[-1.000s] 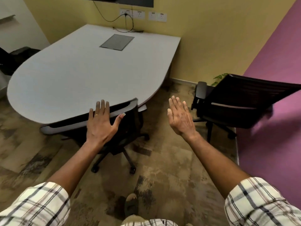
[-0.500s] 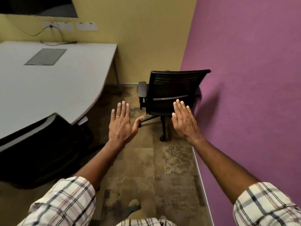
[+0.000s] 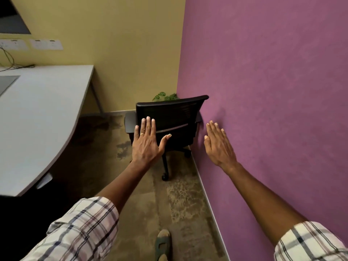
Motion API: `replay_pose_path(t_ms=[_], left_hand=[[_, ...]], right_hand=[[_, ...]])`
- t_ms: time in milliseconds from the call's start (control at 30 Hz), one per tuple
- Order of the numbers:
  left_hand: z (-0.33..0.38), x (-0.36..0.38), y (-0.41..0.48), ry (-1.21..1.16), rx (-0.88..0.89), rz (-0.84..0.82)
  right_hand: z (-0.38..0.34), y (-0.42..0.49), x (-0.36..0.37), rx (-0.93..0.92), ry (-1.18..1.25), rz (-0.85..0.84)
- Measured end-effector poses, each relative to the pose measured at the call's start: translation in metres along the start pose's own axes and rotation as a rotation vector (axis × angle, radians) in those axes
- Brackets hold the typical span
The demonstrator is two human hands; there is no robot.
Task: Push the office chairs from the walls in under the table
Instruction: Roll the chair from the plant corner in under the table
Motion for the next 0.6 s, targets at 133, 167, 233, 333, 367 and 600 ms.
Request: replay_pose_path(t_ms=[133, 167, 233, 333, 367, 600], left_hand=[[0.006, 0.004, 0.045, 0.009, 0.029, 0.012], [0.008, 0.001, 0.068, 0.011, 0.039, 0.013], [0.011, -0.008, 0.098, 0.021, 0.051, 0.031], [0.008, -0.007, 0.130, 0.033, 0.058, 0.036], [0.008, -0.001, 0.138, 0.040, 0.065, 0.011], [0.006, 0.008, 0.204, 0.069, 0.049, -0.011]], right_hand=[[0.016, 0.031, 0.000, 0.003, -0.016, 0.032], [0.021, 0.052, -0.002, 0.011, -0.018, 0.040], [0.027, 0.082, -0.011, 0.033, -0.001, 0.063], [0.030, 0.114, -0.005, 0.031, -0.022, 0.070], [0.033, 0.123, 0.002, 0.029, -0.027, 0.050], [0.049, 0.208, 0.010, -0.019, -0.019, 0.007]])
Point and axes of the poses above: each hand's wrist, its own y-axis towards the middle knuckle, its own x-axis out of the palm, z = x × y, the point moved 6 cm from there along y, towards the middle knuckle, and after that the axes turned 4 degrees about -z, right-handed, at the moved point
